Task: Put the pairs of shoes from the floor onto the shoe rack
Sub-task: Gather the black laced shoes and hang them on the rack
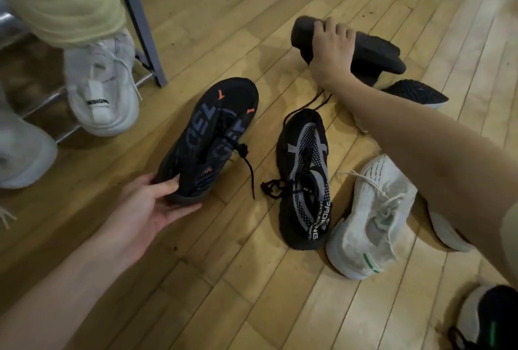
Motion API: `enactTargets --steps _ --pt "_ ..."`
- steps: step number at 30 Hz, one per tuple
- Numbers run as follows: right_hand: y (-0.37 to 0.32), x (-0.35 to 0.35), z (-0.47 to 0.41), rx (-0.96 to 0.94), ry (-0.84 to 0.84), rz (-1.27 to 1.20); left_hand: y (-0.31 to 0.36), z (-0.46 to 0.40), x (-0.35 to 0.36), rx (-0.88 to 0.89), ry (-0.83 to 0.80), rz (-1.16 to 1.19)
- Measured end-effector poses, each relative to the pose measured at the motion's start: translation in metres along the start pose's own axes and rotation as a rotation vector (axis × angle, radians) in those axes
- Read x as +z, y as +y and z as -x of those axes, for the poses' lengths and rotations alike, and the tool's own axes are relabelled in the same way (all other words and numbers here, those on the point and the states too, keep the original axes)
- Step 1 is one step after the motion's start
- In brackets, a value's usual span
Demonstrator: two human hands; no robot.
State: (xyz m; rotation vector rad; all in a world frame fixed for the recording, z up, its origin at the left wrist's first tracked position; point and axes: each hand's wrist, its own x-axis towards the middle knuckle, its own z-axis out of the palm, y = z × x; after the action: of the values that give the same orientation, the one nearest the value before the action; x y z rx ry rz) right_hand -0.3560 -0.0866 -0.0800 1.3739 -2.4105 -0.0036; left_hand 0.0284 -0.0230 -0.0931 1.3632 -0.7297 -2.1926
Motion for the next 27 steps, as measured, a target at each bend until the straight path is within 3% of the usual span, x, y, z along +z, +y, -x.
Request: enactTargets --steps 5,9,11,13,15,17,24,27 --pt "-0.013 -0.038 0.044 0.020 0.497 -0.506 -0.004 0.010 -0.002 -0.003 0.032 0.029" --pt "-0.030 -0.074 0.093 0.095 0.610 -0.957 -0.002 0.015 0.000 0.007 0.065 0.048" --pt "-0.039 -0.088 0.125 0.301 0.540 -1.224 -0.003 0.020 0.001 -0.001 0.076 0.043" --pt "-0.053 -0.100 0.153 0.632 0.332 -1.488 -0.003 0.027 0.001 -0.026 0.091 0.064" --pt "-0.060 -0.102 0.170 0.908 0.176 -1.626 -0.003 0.033 0.003 -0.048 0.110 0.109" --pt "-0.059 -0.107 0.181 1.069 0.104 -1.756 0.000 0.038 0.005 -0.056 0.131 0.103" --pt "-0.041 -0.135 0.199 1.210 -0.162 -1.890 -0.001 0.043 0.014 -0.093 0.161 0.093" --pt "-0.038 -0.142 0.204 1.228 -0.174 -1.998 -0.004 0.044 0.018 -0.091 0.169 0.098"
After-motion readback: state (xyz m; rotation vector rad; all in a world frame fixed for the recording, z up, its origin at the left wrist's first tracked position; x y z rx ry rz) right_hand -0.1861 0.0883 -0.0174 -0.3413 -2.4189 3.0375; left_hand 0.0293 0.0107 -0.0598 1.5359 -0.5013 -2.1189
